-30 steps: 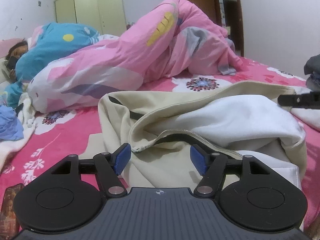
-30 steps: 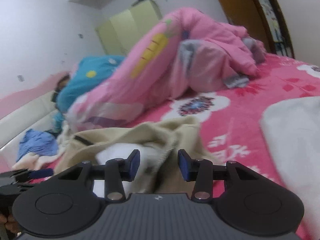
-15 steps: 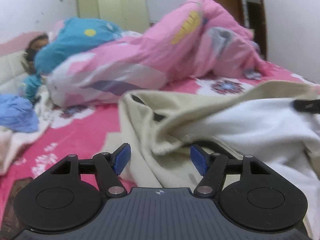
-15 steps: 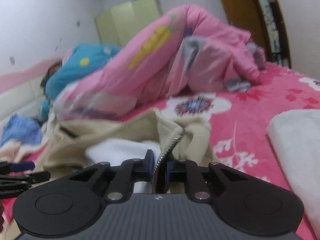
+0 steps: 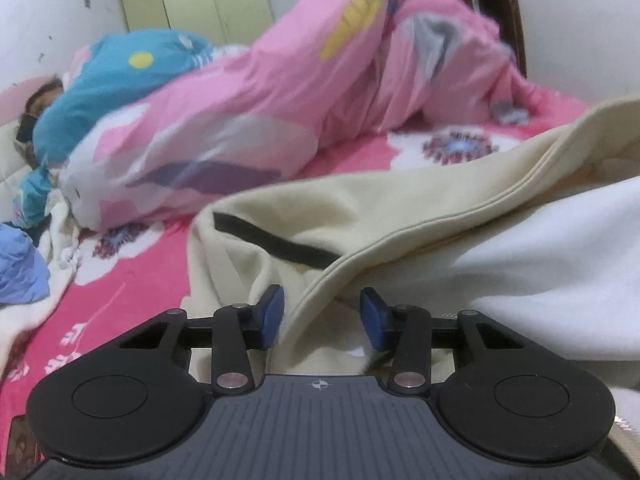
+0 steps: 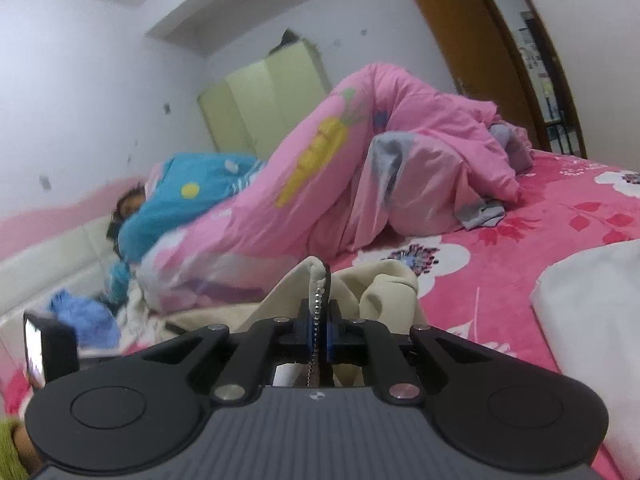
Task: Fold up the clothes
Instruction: 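Grasp the zipper edge with both grippers and lift the jacket up, then lower the jacket onto the bed and open both grippers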
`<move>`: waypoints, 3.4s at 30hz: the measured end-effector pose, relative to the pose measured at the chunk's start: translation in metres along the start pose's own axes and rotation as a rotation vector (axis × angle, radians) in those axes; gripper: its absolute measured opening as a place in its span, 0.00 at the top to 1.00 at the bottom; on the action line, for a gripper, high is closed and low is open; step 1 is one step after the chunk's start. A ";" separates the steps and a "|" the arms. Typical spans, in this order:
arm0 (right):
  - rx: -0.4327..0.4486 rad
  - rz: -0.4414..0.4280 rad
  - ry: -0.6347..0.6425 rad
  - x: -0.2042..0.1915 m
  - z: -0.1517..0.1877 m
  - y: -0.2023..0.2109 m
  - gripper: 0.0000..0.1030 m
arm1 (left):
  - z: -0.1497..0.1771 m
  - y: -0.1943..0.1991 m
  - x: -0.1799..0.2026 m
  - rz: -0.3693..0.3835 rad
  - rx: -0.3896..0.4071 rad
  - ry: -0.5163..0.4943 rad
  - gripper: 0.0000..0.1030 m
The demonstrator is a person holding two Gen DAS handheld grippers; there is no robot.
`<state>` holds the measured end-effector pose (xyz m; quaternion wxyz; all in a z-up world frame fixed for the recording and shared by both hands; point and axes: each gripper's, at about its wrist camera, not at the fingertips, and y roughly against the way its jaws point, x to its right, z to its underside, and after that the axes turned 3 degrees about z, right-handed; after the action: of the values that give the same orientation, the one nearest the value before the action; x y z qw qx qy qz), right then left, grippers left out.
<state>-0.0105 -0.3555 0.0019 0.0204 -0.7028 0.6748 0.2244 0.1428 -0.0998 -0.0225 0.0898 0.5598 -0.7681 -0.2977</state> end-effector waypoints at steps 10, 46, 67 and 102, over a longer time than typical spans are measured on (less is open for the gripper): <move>-0.065 0.155 0.240 -0.028 0.016 -0.053 0.93 | -0.011 -0.003 -0.007 -0.110 0.056 0.069 0.81; 1.020 0.292 0.399 -0.150 -0.075 0.268 0.94 | -0.045 0.369 -0.027 -0.164 1.157 0.232 0.85; 0.887 0.333 0.463 -0.091 -0.165 0.133 0.94 | -0.151 0.201 -0.012 -0.245 0.962 0.181 0.85; -0.247 0.093 -0.117 0.095 -0.127 -0.207 0.30 | -0.146 -0.048 -0.079 0.145 -0.066 0.364 0.26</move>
<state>0.2234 -0.4688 0.0263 -0.0372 -0.6536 0.6715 0.3471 0.2782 -0.0888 0.0839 0.2668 0.5444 -0.7672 -0.2092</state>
